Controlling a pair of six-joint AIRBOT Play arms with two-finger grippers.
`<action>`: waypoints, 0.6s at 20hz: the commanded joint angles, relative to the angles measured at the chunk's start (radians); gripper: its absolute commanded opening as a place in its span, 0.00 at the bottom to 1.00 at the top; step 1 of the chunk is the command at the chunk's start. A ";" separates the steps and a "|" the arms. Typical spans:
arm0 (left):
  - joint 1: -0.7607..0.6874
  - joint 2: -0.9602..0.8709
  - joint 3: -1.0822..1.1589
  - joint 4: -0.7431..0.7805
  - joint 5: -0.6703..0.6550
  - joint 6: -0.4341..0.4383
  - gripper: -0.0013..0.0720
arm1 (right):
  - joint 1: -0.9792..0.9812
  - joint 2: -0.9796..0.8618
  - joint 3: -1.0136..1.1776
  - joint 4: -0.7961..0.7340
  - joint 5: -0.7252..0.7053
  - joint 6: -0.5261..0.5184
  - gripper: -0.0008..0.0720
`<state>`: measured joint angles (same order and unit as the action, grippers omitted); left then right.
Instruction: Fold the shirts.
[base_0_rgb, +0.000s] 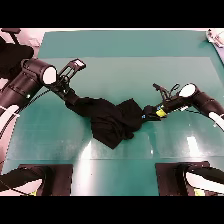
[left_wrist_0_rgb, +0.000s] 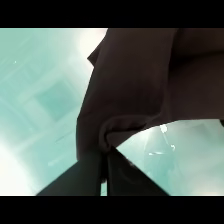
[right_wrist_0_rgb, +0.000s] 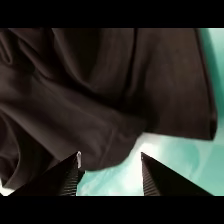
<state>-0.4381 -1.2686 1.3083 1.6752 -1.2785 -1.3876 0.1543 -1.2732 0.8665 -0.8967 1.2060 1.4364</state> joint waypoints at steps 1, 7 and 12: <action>0.000 -0.001 -0.002 -0.023 0.006 0.000 0.05 | 0.037 -0.001 -0.010 0.013 -0.035 0.023 0.61; 0.000 -0.001 -0.002 -0.065 0.010 0.000 0.05 | 0.027 -0.042 -0.033 0.016 -0.041 -0.002 0.61; 0.000 -0.001 -0.002 -0.091 0.004 0.000 0.05 | 0.098 -0.086 -0.033 0.015 -0.086 -0.005 0.60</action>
<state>-0.4381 -1.2686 1.3071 1.6020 -1.2716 -1.3888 0.2176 -1.3388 0.8349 -0.8825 1.1481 1.4357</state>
